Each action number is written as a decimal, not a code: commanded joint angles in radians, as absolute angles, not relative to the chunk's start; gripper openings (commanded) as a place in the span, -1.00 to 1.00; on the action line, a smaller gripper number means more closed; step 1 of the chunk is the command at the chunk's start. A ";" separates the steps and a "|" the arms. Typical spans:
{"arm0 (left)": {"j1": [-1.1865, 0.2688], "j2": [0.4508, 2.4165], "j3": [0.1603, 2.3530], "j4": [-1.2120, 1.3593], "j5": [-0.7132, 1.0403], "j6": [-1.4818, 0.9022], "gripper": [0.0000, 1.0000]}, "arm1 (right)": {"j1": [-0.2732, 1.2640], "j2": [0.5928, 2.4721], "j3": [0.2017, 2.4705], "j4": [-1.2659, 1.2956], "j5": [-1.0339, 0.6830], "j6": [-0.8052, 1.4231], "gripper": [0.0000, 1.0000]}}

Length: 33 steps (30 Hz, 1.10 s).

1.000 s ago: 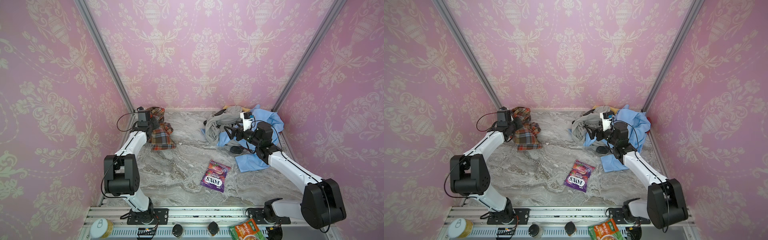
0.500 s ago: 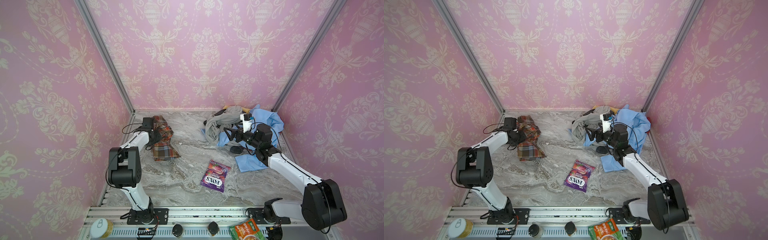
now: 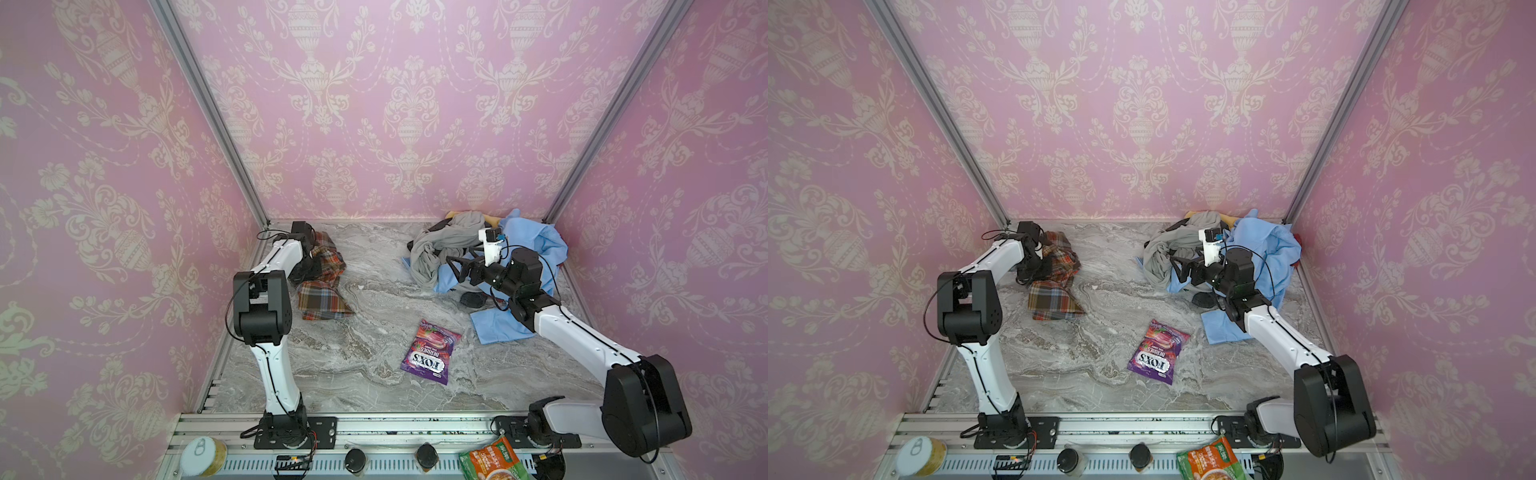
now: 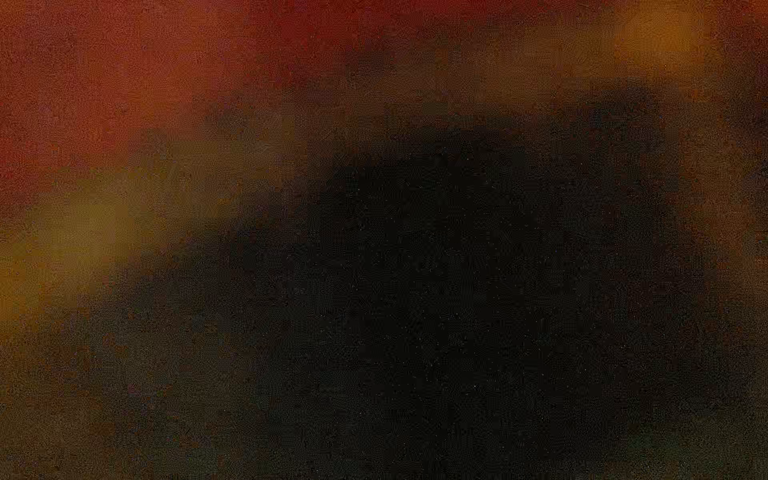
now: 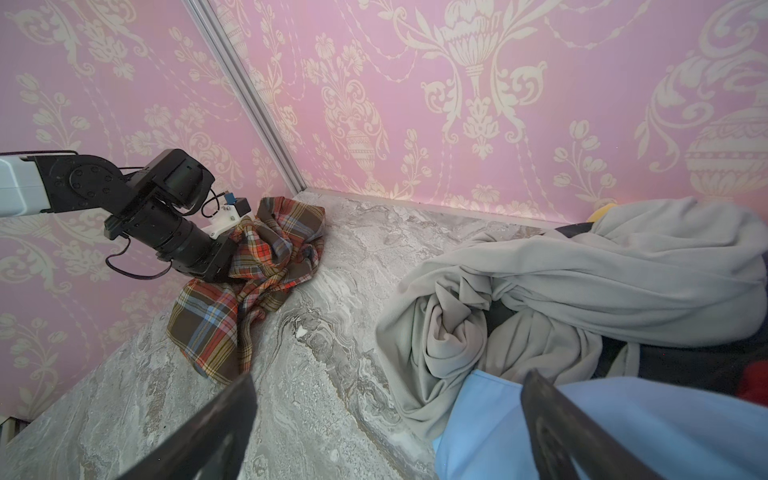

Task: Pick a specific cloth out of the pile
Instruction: 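Set the plaid shirt on the table and open the left gripper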

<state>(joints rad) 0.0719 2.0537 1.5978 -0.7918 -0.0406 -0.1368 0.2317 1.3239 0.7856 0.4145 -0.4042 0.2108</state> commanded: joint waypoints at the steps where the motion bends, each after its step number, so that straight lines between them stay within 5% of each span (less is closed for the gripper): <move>1: 0.087 2.097 1.630 -0.846 -0.115 0.008 -1.00 | 0.240 1.342 0.790 0.433 -0.412 0.213 0.99; 13: 0.092 2.154 1.688 -0.797 -0.141 0.074 -0.98 | 0.242 1.380 0.823 0.398 -0.399 0.186 1.00; 19: 0.084 2.051 1.644 -0.742 -0.108 0.029 -0.06 | 0.256 1.367 0.857 0.353 -0.374 0.185 1.00; 28: 0.078 1.846 1.552 -0.673 0.047 0.001 0.84 | 0.305 1.340 1.007 0.083 -0.197 0.210 1.00; 33: 0.074 1.788 1.520 -0.694 0.050 0.036 0.99 | 0.308 1.304 1.051 0.003 -0.173 0.225 1.00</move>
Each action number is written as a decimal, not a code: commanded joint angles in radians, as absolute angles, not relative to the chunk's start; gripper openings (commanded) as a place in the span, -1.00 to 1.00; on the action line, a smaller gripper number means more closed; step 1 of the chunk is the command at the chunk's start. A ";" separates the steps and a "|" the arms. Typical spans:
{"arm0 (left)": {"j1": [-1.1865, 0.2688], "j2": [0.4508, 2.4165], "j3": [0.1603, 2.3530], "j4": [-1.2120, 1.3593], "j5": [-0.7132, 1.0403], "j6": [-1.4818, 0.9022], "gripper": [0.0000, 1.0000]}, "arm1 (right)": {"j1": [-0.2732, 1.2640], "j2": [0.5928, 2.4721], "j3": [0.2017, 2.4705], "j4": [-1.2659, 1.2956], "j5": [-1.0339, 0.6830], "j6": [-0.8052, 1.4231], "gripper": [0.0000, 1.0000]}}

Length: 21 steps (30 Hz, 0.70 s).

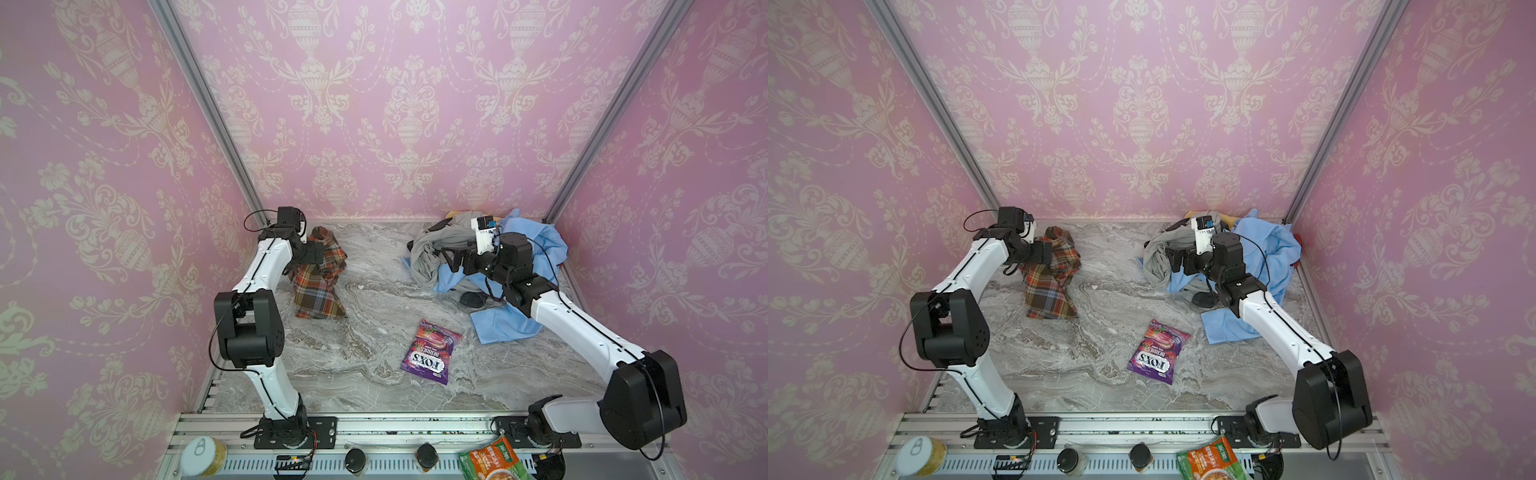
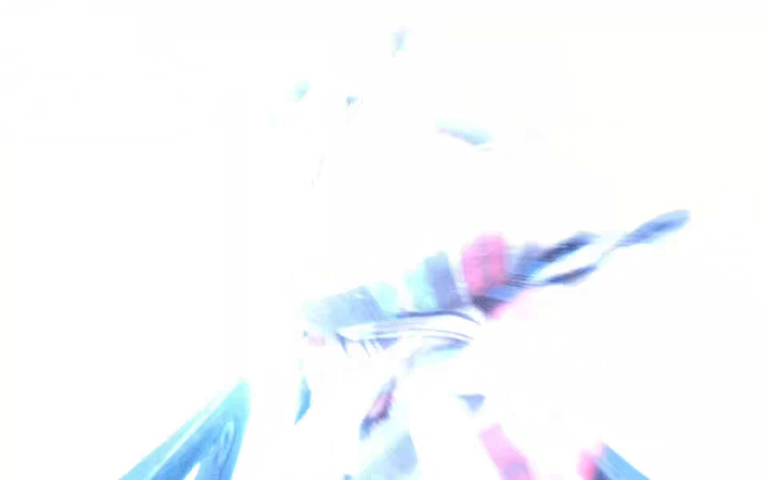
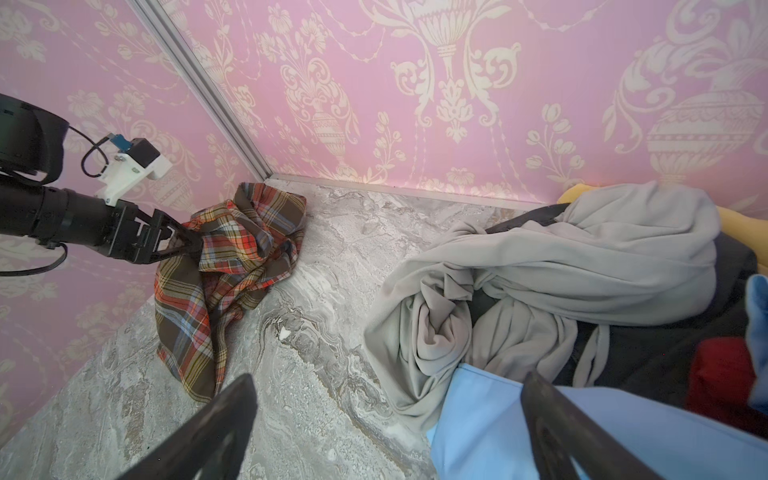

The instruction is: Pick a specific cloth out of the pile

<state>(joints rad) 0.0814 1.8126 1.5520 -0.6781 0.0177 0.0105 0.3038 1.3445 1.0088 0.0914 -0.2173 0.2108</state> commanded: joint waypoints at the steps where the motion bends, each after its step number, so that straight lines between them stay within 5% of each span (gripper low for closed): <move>1: 0.074 1.778 1.513 -0.699 0.049 0.041 0.99 | 0.308 1.295 1.059 -0.009 -0.170 0.224 1.00; 12: 0.074 1.501 1.307 -0.462 0.161 -0.026 0.99 | 0.308 1.204 1.055 -0.109 -0.067 0.141 1.00; 21: 0.078 1.180 1.044 -0.216 0.090 -0.065 0.99 | 0.305 1.049 0.926 -0.089 0.084 0.025 1.00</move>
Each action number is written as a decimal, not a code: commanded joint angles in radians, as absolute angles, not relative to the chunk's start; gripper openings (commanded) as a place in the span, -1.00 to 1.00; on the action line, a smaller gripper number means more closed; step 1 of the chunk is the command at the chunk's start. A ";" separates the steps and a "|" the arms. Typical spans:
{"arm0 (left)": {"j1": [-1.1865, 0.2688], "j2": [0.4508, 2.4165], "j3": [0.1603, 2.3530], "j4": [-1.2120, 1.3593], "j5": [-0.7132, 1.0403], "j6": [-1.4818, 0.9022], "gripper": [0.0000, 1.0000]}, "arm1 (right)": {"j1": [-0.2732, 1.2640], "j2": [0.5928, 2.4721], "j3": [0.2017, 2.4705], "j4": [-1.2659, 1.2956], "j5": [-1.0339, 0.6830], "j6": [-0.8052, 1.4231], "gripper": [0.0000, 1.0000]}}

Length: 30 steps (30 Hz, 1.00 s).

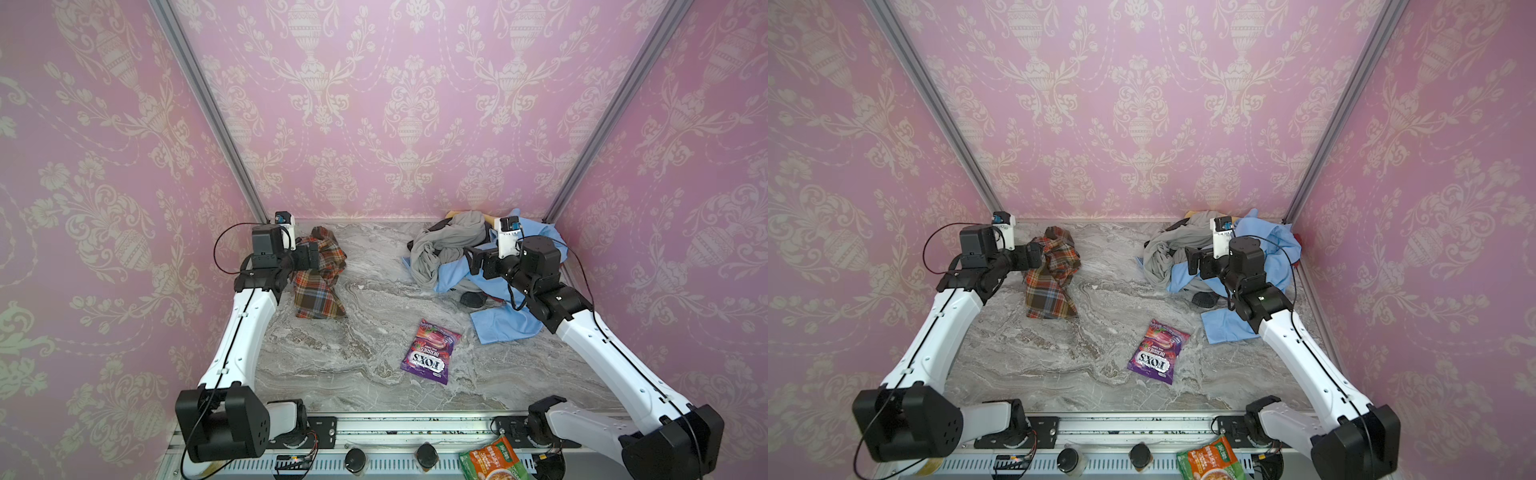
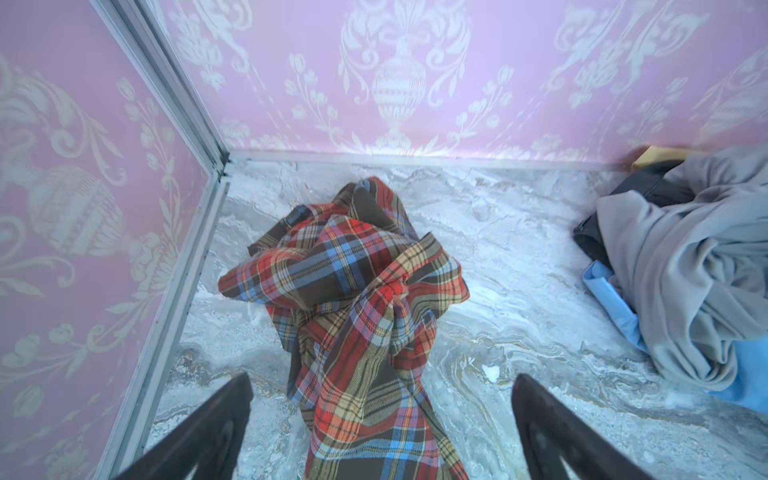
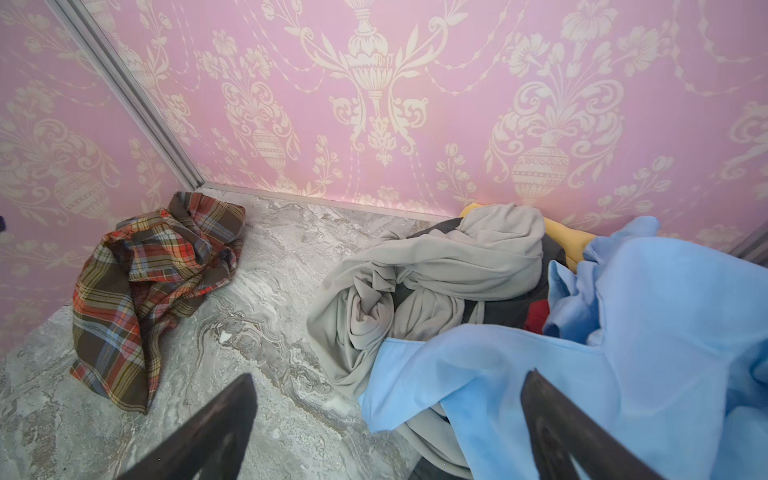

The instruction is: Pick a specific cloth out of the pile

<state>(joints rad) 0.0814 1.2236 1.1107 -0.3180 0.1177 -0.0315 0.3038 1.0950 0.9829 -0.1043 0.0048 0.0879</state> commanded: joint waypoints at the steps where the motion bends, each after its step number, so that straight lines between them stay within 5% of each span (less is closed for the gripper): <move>1: 0.078 1.155 1.003 -0.176 0.075 -0.071 0.99 | 0.303 1.029 0.894 -0.068 0.099 0.010 1.00; 15: 0.125 1.165 0.450 0.490 0.045 -0.043 0.99 | 0.150 0.943 0.464 0.377 0.197 0.004 1.00; 24: 0.159 1.322 0.390 0.679 0.084 -0.080 0.99 | 0.017 1.031 0.329 0.591 0.139 0.013 1.00; 30: 0.170 1.444 0.385 0.765 0.140 -0.108 0.99 | -0.004 1.260 0.319 0.763 0.020 0.041 1.00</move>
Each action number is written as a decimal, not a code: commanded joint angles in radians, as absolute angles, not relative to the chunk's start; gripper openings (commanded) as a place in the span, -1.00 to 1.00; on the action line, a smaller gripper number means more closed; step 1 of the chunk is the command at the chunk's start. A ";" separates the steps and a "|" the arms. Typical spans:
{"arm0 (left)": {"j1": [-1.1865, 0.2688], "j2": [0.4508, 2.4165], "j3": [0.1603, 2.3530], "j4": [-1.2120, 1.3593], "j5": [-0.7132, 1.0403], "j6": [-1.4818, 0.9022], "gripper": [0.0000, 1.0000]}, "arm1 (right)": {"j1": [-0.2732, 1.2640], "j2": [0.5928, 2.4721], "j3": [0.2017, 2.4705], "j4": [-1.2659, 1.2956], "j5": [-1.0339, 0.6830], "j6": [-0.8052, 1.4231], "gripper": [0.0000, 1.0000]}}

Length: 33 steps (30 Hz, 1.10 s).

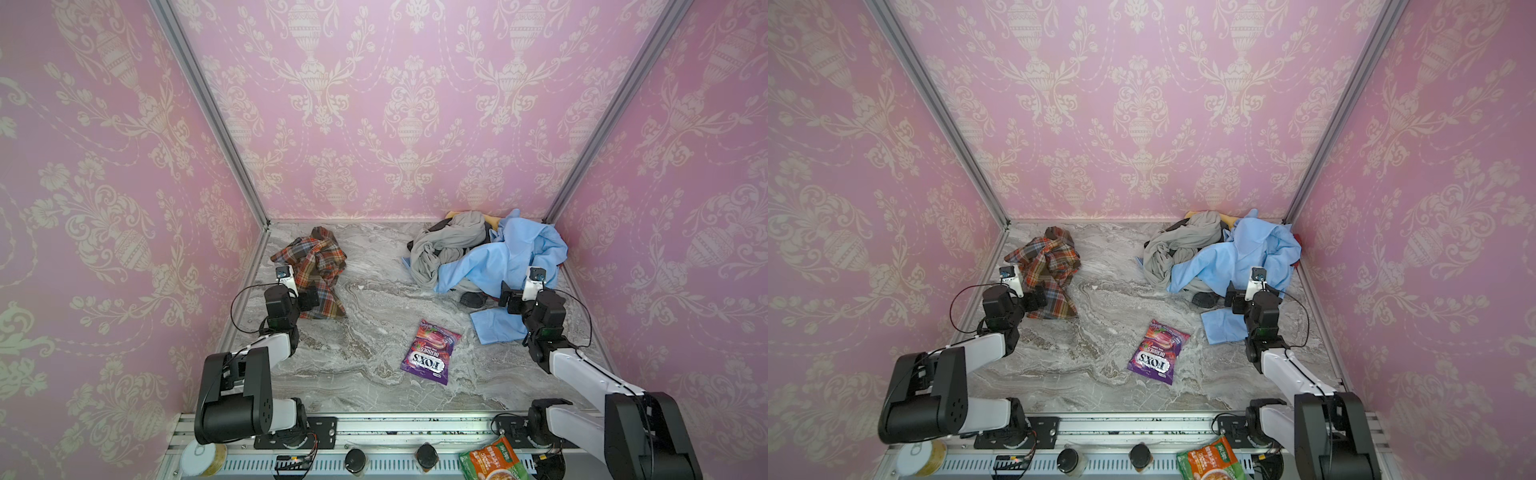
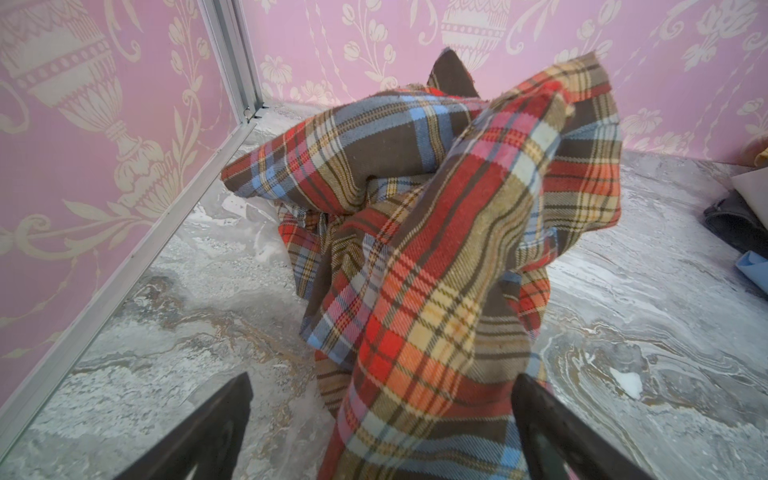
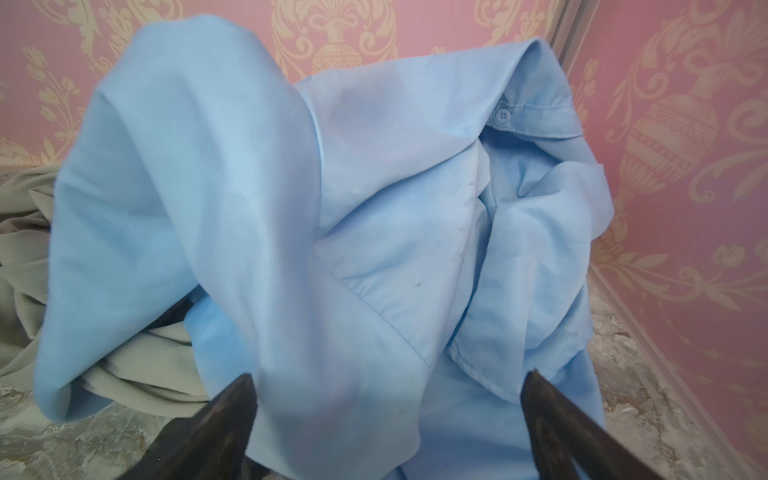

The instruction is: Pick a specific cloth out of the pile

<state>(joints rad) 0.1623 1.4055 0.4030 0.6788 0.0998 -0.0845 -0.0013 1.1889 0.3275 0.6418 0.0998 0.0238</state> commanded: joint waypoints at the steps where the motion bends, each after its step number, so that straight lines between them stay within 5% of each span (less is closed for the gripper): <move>1: 0.170 1.460 0.378 0.783 0.138 -0.104 0.99 | -0.004 1.306 0.310 0.816 0.013 0.047 1.00; 9: 0.154 1.591 0.314 1.063 0.184 -0.102 0.99 | -0.003 1.555 0.270 1.147 -0.009 0.056 1.00; 15: 0.059 1.617 0.375 0.943 -0.028 -0.044 0.99 | -0.003 1.546 0.374 0.928 -0.049 0.047 1.00; 33: 0.052 1.634 0.358 1.008 -0.037 -0.034 0.99 | -0.002 1.544 0.369 0.933 -0.048 0.044 1.00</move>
